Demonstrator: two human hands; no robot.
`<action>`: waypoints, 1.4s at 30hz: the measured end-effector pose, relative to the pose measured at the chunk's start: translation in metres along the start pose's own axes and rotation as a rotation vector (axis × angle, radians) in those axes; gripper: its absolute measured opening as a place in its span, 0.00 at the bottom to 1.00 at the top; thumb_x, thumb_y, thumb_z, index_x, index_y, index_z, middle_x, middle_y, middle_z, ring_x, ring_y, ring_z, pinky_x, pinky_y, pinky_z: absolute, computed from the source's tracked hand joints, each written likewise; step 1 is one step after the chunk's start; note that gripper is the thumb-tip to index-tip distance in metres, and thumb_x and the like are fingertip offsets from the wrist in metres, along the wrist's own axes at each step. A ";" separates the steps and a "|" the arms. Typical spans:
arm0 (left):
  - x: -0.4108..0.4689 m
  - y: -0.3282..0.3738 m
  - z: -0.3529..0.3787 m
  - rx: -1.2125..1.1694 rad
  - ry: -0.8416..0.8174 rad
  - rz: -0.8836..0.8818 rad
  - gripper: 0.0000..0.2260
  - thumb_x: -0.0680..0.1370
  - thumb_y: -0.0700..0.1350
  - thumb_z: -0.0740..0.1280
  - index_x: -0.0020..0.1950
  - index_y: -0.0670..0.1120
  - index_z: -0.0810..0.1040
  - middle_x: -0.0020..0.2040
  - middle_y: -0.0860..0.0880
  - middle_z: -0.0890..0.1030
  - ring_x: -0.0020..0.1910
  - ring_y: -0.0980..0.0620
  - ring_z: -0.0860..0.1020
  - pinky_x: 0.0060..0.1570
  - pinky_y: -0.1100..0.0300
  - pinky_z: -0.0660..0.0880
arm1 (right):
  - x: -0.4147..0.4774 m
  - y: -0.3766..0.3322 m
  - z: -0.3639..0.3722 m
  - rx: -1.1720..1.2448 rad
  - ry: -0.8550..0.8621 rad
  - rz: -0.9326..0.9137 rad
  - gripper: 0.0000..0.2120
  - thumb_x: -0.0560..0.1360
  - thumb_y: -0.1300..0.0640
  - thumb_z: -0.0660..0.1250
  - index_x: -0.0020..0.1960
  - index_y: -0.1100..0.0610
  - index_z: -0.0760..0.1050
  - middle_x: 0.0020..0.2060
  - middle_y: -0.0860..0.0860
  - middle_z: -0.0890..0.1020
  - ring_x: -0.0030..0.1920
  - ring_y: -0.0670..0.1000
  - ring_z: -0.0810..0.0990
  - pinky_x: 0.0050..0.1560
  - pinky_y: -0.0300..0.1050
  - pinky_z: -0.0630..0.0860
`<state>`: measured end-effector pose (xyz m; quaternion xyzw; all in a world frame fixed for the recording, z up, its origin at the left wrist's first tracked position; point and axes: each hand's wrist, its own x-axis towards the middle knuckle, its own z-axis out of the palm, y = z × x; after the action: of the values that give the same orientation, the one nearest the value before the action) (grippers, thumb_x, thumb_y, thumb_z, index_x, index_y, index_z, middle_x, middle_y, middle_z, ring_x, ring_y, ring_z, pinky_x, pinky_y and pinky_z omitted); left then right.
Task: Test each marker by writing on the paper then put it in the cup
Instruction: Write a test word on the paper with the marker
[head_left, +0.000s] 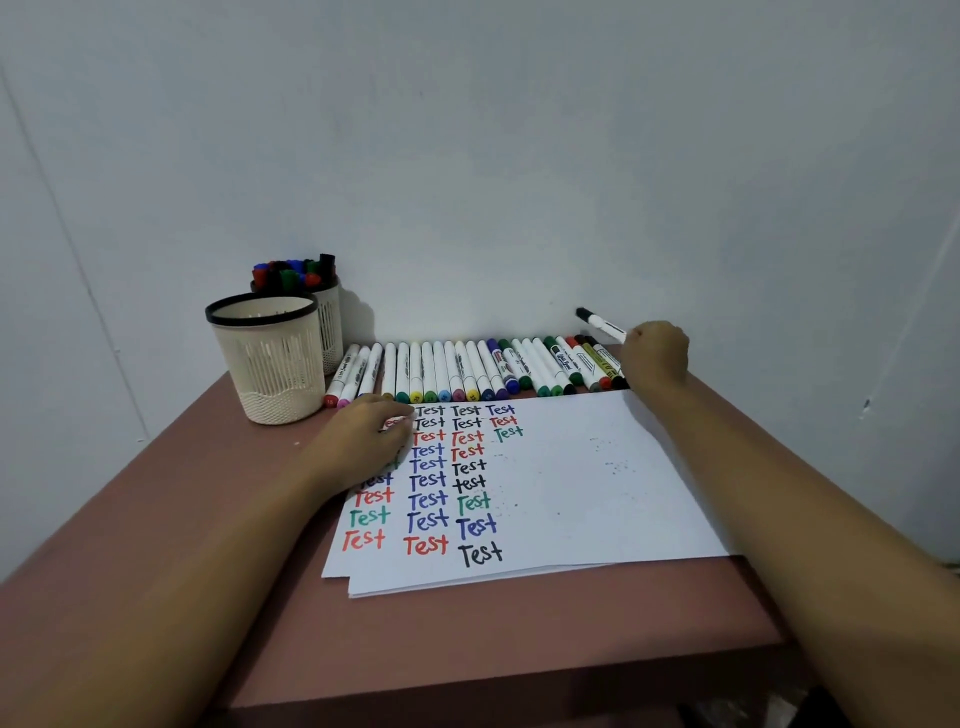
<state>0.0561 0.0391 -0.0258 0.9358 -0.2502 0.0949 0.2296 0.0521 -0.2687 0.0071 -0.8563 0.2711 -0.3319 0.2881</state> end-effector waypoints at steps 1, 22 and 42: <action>0.000 -0.001 0.000 0.003 -0.003 -0.004 0.16 0.81 0.47 0.57 0.66 0.45 0.74 0.66 0.46 0.73 0.64 0.50 0.69 0.58 0.61 0.64 | -0.006 -0.007 -0.003 0.048 -0.012 -0.042 0.12 0.79 0.65 0.58 0.48 0.69 0.79 0.39 0.60 0.77 0.38 0.53 0.71 0.33 0.42 0.65; -0.010 0.022 -0.001 0.057 0.171 0.314 0.14 0.82 0.48 0.55 0.61 0.41 0.70 0.54 0.46 0.74 0.53 0.49 0.71 0.52 0.57 0.68 | -0.117 -0.054 -0.017 1.097 -0.537 0.208 0.12 0.78 0.52 0.64 0.42 0.59 0.76 0.29 0.52 0.77 0.29 0.46 0.76 0.30 0.36 0.75; -0.015 0.037 0.001 -0.225 0.177 0.182 0.14 0.77 0.56 0.62 0.59 0.51 0.70 0.28 0.53 0.70 0.29 0.55 0.69 0.34 0.57 0.67 | -0.131 -0.060 -0.004 1.204 -0.674 0.154 0.08 0.77 0.57 0.66 0.40 0.59 0.74 0.29 0.52 0.75 0.26 0.45 0.73 0.25 0.35 0.70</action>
<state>0.0246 0.0169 -0.0166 0.8656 -0.3218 0.1688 0.3444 -0.0177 -0.1432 -0.0041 -0.5823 -0.0044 -0.1193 0.8042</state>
